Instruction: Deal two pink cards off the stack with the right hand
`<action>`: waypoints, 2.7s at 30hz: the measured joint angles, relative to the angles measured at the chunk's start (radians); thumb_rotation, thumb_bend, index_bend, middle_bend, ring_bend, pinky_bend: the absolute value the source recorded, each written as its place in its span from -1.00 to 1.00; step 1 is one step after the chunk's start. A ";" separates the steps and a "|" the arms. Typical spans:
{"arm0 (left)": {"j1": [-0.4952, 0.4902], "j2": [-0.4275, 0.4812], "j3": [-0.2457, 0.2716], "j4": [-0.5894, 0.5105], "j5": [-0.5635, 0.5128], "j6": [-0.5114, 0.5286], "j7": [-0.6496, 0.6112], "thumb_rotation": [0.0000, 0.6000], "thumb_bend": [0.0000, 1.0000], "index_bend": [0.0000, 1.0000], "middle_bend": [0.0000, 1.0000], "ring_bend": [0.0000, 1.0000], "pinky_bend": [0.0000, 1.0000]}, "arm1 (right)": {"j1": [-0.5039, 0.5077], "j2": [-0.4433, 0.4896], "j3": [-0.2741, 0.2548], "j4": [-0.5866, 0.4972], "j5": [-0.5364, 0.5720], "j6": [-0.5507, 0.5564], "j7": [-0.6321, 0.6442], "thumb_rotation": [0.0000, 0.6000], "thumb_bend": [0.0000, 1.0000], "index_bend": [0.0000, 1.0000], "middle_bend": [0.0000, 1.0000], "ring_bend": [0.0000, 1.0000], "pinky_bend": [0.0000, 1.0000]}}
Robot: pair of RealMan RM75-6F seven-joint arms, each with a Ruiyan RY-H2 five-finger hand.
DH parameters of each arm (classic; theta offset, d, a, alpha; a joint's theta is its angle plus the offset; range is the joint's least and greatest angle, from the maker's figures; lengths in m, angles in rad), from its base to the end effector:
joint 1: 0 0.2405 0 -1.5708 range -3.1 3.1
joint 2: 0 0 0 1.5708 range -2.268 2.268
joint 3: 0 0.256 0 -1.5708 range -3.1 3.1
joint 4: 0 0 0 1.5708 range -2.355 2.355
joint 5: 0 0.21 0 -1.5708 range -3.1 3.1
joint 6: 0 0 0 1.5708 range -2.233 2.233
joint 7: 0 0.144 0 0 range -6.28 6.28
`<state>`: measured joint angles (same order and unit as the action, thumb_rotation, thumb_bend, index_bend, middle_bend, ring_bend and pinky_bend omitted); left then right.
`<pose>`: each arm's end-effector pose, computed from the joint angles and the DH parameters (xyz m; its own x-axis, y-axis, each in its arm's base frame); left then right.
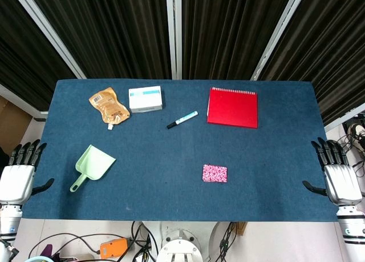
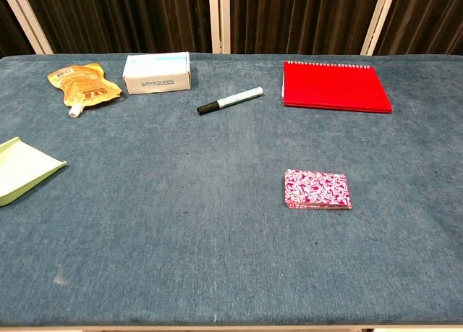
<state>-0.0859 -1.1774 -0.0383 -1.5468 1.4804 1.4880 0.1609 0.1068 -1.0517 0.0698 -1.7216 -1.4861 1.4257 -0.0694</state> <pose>-0.3219 0.1796 0.1462 0.5420 0.0117 0.8403 0.8402 0.0108 -0.5421 -0.2928 -0.1900 0.1656 0.4187 -0.0361 0.9074 -0.9081 -0.0284 0.4179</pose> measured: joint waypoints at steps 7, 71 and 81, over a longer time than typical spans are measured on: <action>0.000 -0.007 -0.001 0.004 0.006 0.007 0.005 1.00 -0.76 -0.85 -1.00 -1.00 -1.00 | 0.015 0.008 -0.014 -0.062 -0.018 -0.033 0.002 1.00 -0.53 -0.89 -0.93 -1.00 -0.76; 0.003 -0.029 0.022 0.071 0.014 -0.021 -0.024 1.00 -0.76 -0.85 -1.00 -1.00 -1.00 | 0.381 -0.646 0.051 0.026 0.511 -0.305 -0.574 1.00 -0.19 -0.25 -0.90 -1.00 -0.86; 0.000 -0.027 0.021 0.073 0.006 -0.030 -0.021 1.00 -0.76 -0.85 -1.00 -1.00 -1.00 | 0.399 -0.651 0.049 0.032 0.527 -0.299 -0.573 1.00 -0.09 -0.09 -0.83 -1.00 -0.86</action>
<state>-0.0856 -1.2047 -0.0178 -1.4743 1.4866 1.4582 0.1403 0.5053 -1.7026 0.1188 -1.6892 -0.9589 1.1269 -0.6423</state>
